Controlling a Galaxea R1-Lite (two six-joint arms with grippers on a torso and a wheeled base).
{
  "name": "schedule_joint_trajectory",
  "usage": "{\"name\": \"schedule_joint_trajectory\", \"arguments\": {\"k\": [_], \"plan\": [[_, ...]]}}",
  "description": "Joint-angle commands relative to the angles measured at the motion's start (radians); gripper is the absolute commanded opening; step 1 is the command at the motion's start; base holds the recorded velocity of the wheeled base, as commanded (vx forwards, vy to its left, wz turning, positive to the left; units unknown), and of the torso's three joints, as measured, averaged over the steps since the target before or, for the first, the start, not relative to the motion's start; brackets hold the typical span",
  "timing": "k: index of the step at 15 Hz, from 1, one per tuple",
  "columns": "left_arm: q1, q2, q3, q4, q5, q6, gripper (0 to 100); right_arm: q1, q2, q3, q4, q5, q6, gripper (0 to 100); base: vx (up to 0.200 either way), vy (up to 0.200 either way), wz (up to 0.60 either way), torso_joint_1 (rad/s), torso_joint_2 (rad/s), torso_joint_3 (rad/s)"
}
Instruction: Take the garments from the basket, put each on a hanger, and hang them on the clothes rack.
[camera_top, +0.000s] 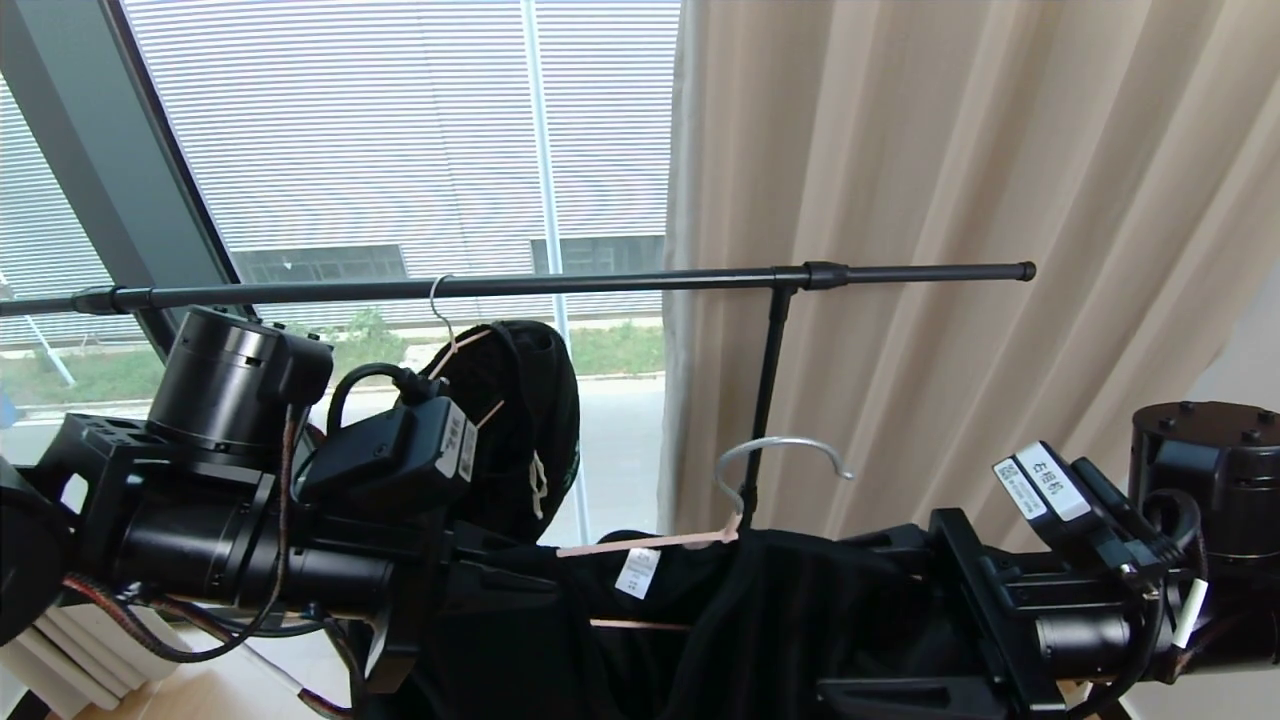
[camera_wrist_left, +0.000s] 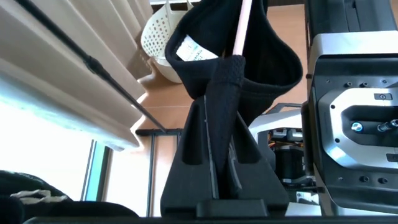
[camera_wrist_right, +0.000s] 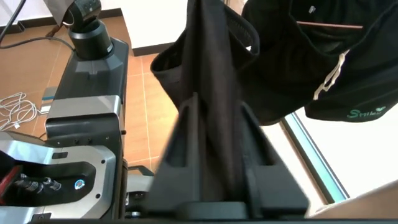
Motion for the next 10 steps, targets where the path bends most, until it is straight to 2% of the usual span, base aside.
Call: {"name": "schedule_joint_trajectory", "arguments": {"k": [1,8,10], "plan": [[0.041,-0.061,0.021,0.001,-0.003,-0.003,0,-0.023,-0.003,0.002,-0.003,0.000,0.000,100,0.000,0.000,0.00,0.000,0.00,0.000],[0.113,-0.222,0.110,0.001,-0.003,-0.043,0,-0.144,-0.023,-0.007,-0.006,0.012,0.002,100,0.000,0.000,0.00,0.000,0.00,0.000],[0.117,-0.268,0.126,0.001,-0.003,-0.080,0,-0.172,-0.020,-0.013,-0.006,0.013,0.002,100,0.000,0.000,0.00,0.000,0.00,0.000]]}}
